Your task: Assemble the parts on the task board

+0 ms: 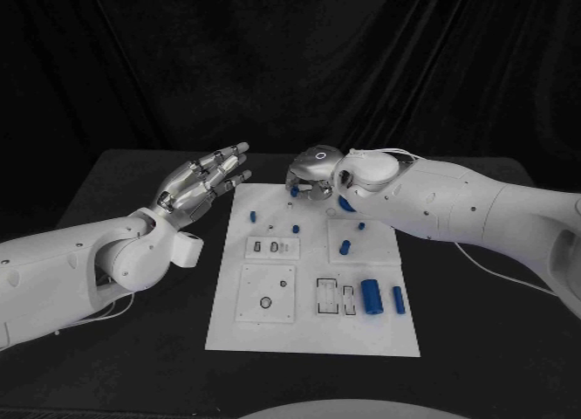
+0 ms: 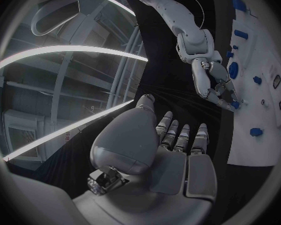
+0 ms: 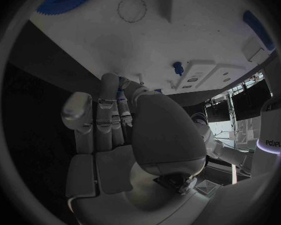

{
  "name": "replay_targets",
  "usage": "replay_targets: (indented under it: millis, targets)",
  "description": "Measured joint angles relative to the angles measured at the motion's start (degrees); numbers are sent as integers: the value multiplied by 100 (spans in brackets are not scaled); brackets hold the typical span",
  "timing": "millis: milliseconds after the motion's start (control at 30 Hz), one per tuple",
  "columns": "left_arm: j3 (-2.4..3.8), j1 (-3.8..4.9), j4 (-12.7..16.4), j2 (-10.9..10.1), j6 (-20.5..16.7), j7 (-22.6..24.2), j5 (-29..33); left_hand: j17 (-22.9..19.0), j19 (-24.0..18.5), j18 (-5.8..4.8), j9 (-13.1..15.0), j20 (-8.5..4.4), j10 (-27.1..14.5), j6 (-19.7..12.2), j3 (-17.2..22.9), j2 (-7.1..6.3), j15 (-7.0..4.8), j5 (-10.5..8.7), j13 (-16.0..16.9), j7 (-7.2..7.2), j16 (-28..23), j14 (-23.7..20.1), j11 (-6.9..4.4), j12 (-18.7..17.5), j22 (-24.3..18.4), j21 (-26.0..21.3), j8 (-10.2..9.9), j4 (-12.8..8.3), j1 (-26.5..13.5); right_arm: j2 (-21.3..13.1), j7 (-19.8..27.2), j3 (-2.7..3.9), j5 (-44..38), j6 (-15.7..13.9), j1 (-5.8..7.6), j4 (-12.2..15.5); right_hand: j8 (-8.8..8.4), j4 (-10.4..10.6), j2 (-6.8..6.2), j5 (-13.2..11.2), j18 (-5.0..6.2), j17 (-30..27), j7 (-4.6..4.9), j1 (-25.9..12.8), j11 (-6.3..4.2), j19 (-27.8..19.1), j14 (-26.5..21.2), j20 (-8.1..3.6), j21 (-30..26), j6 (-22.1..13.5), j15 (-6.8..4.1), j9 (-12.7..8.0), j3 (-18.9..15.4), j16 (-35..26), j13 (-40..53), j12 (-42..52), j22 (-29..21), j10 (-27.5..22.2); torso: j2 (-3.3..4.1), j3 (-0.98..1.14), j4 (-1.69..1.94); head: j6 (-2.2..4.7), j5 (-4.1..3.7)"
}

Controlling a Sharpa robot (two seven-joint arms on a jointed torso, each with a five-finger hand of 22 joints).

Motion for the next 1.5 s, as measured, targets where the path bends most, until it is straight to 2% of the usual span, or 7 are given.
replay_targets:
  millis: [233,500,667,867,1200,1300,1500]
  targets:
    - [0,0,-10,4,15,-30,0,0,-21,1,0,-21,0,0,0,0,0,0,0,0,0,0,0,0,0,0,0,0,0,-2,-38,0,0,37,-6,2,-33,61,-83,0,0,-35,-72,-84,40,-116,-118,30,-104,-430,48,-69,-30,-51,0,0,-51,-395,0,0,0,5,-7]
    - [-1,0,-14,2,20,-51,0,-5,-41,1,0,-1,0,0,0,0,0,0,0,0,0,0,0,0,1,0,0,0,0,-62,-167,-1,-1,0,-9,21,-107,-40,-92,-61,0,3,-508,-120,83,-390,-387,102,-409,-2440,107,-519,-526,-51,-79,-83,-254,-2983,0,-1,3,8,4]
    - [-1,0,-13,-26,22,-58,0,-4,-41,0,-1,-1,0,0,0,0,0,0,0,0,0,0,0,0,1,0,0,0,0,-249,-238,-2,79,-274,2,151,-121,-9,-59,-106,1,3,-516,-152,23,-542,-474,92,-622,-2696,80,-575,-721,-73,-109,-105,-436,-3621,-4,-1,-3,8,19]
    - [-1,0,-17,-48,26,-63,-1,-4,-41,1,-1,-1,0,0,0,0,0,0,0,0,0,0,0,0,1,0,0,0,0,-706,-279,-8,370,-714,247,677,202,30,43,-65,1,48,27,-96,63,-337,-388,66,-411,-1224,80,-401,-871,22,64,185,-103,-1812,-7,-1,-29,38,-37]
    - [0,0,-12,-91,38,-64,-1,-4,-40,0,-1,-1,0,0,0,0,0,0,0,0,0,0,0,0,1,0,0,0,0,-1962,-477,0,572,-1000,635,2123,183,135,116,-70,0,49,9,-157,-40,-279,-321,47,-345,-733,5,-423,-910,67,520,1280,87,136,-21,-24,-106,65,-98]
    - [-1,0,-10,-120,42,-64,-1,-4,-40,0,-1,-1,1,-1,-1,0,0,0,0,0,0,0,0,0,1,0,0,0,0,-2209,-562,-4,555,-971,652,2344,77,142,59,-157,0,57,-42,-216,-180,-334,-355,-53,-529,-608,-103,-421,-1075,24,2144,3192,21,-296,-22,-26,-119,59,-92]
    - [-1,0,-8,-137,55,-63,-1,-3,-40,0,-1,-1,1,-1,-1,0,0,0,0,0,0,0,0,0,2,0,0,0,0,-2535,-753,-1,512,-811,601,2523,29,357,101,-194,-226,4499,-116,-539,-321,294,413,-120,556,-392,-128,-294,-1291,3252,6991,8195,1346,1828,-22,-23,-129,43,-70]
